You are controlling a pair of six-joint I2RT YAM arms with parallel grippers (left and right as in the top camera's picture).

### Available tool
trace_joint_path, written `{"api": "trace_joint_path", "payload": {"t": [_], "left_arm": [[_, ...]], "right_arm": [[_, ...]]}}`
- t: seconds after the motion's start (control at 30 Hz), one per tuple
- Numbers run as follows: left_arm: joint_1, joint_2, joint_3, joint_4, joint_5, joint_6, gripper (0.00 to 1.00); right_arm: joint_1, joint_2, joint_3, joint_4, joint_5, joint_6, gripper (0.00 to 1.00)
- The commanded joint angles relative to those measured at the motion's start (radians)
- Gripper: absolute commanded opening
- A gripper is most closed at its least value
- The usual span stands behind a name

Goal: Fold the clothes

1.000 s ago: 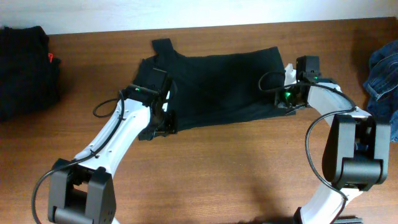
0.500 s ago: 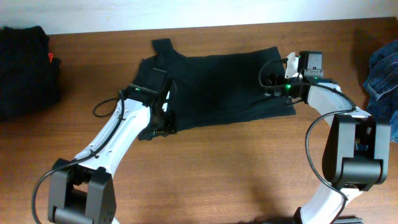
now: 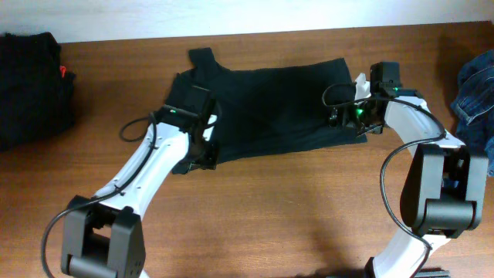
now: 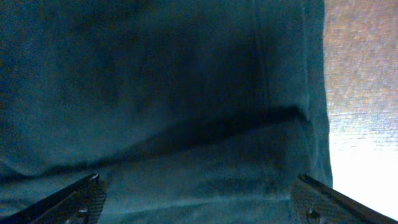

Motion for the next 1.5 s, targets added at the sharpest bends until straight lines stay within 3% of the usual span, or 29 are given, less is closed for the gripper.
{"api": "trace_joint_path", "payload": {"t": [0.0, 0.23, 0.6, 0.8, 0.93, 1.2, 1.47], "left_arm": [[-0.047, 0.037, -0.015, 0.026, -0.041, 0.171, 0.45], [-0.119, 0.162, -0.018, 0.048, -0.299, 0.184, 0.47], [-0.124, 0.274, -0.018, 0.102, -0.367, 0.182, 0.45], [-0.124, 0.274, -0.017, 0.105, -0.366, 0.182, 0.14], [-0.124, 0.273, -0.003, 0.093, -0.358, 0.182, 0.01], [-0.124, 0.243, 0.154, -0.027, -0.328, 0.182, 0.0], [-0.124, 0.233, 0.213, -0.02, -0.336, 0.184, 0.06]], "right_arm": [[0.005, -0.029, 0.021, -0.03, -0.012, -0.003, 1.0], [0.005, -0.029, 0.021, -0.064, -0.012, -0.003, 0.99], [0.005, -0.029, 0.021, -0.071, -0.012, -0.003, 0.99], [0.005, -0.029, 0.02, -0.072, -0.012, -0.003, 0.99], [0.005, -0.028, 0.02, -0.073, -0.012, -0.003, 0.99], [0.005, -0.028, 0.02, -0.073, -0.012, -0.003, 0.99], [0.005, -0.028, 0.02, -0.079, -0.012, -0.003, 0.99]]}}
